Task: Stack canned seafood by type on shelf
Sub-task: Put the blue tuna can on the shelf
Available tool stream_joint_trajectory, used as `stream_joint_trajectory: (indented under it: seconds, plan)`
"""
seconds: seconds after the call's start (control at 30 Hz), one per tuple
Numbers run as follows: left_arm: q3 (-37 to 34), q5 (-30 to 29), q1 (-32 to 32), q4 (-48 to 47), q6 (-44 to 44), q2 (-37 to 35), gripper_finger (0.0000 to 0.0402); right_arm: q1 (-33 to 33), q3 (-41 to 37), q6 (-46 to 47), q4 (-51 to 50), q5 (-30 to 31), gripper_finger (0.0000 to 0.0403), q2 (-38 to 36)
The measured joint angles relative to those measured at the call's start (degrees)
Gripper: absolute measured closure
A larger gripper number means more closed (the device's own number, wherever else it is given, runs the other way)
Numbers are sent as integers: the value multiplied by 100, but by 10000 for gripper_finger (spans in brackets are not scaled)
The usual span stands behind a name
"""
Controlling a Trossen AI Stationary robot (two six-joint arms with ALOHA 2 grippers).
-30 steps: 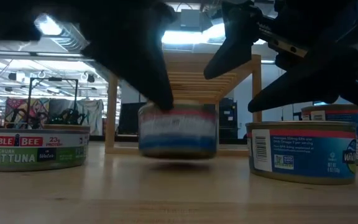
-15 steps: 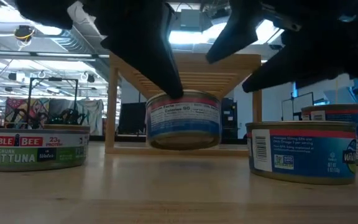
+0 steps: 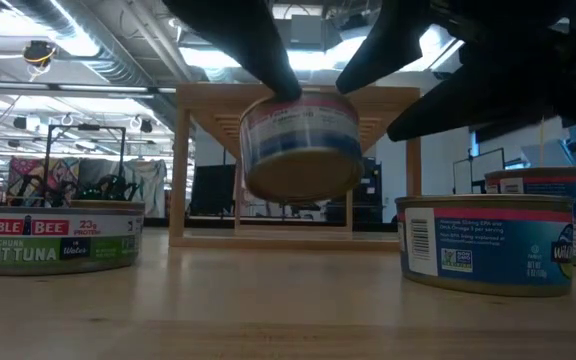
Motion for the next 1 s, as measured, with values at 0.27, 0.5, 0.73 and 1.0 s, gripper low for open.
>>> stream_joint_trajectory:
  seconds: [0.27,0.5,0.73,1.0]
  plan:
    - [0,0,40,-3,-37,-115,401,0,0,5,13,4,109,0]
    - [0,9,75,1,-111,-144,401,0,0,17,26,111,109,0]
    - [0,7,82,32,-158,-247,401,0,0,22,37,279,109,0]
    - [0,9,98,153,-142,-298,401,0,2,22,97,411,109,22]
